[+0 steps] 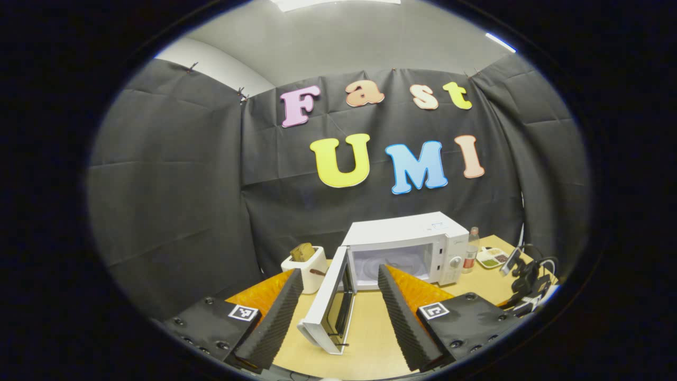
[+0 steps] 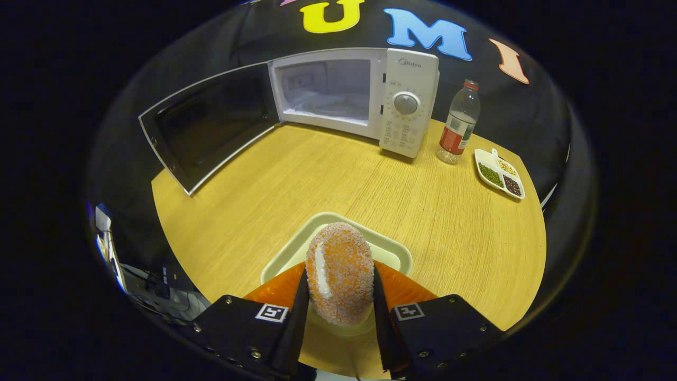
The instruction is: Open the microwave oven with the left hand, put the food in, and close the microwave oven.
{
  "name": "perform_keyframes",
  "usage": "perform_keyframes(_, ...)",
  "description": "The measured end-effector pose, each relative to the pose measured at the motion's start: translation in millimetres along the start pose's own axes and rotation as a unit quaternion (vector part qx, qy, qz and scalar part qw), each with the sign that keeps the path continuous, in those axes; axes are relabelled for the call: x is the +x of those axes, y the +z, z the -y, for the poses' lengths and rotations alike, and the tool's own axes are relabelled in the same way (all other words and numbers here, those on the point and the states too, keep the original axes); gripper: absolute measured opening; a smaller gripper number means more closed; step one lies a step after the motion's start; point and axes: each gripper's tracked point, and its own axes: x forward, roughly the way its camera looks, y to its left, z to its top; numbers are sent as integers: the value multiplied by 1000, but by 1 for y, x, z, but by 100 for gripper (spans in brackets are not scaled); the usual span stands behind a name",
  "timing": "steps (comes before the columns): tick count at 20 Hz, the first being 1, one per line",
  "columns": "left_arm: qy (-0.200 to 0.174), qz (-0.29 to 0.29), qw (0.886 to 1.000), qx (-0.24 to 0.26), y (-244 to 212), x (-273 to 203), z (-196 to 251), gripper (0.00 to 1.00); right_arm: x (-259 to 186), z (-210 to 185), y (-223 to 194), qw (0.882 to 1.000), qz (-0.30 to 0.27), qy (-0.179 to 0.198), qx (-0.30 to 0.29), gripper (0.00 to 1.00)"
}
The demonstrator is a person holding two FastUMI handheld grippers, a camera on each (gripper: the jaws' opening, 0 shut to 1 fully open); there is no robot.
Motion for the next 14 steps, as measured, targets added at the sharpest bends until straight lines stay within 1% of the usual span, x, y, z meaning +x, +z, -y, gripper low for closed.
perform_keyframes(2,-4,-1,1000,-1,-3,4,-5,94,-10,-20,33,998,24,30,50,58)
perform_keyframes(5,-12,-12,1000,-3,-15,11,-13,94,-14,-53,85,993,55,62,84,58)
perform_keyframes(7,-17,-15,1000,3,-18,18,-20,94,-14,-85,119,985,77,96,121,58)
perform_keyframes(8,-18,-17,1000,6,-20,21,-24,94,-12,-96,134,981,89,105,138,58)
perform_keyframes(10,-22,-18,1000,10,-22,25,-32,94,0,-110,164,976,113,107,155,58)
perform_keyframes(12,-27,-18,999,10,-22,31,-38,94,17,-118,185,972,128,99,169,58)
perform_keyframes(14,-32,-16,999,9,-24,41,-42,94,39,-111,199,972,135,72,177,58)
